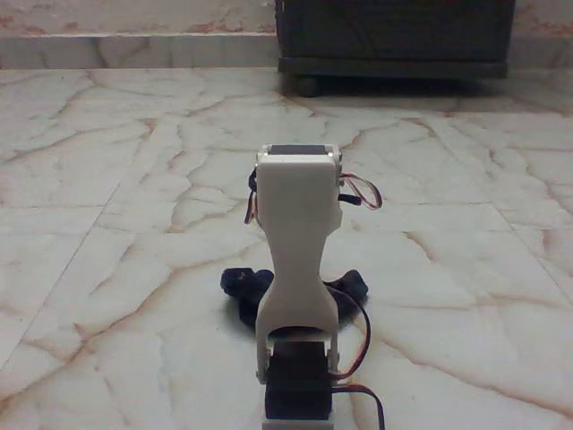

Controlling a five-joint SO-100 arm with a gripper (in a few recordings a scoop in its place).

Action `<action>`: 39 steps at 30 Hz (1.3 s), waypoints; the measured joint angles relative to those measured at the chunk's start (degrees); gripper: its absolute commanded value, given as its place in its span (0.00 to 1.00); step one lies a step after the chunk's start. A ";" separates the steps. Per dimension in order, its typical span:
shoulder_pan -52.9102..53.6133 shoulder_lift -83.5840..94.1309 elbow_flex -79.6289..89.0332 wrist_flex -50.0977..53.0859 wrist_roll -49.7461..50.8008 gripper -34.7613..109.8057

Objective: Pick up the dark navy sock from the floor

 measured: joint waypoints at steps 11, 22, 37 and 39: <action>-7.12 -24.35 -41.40 45.88 32.34 0.30; -10.28 -50.54 -69.70 52.56 39.11 0.30; -10.11 -64.07 -72.86 48.52 35.77 0.27; -10.11 -64.07 -72.60 46.23 32.96 0.25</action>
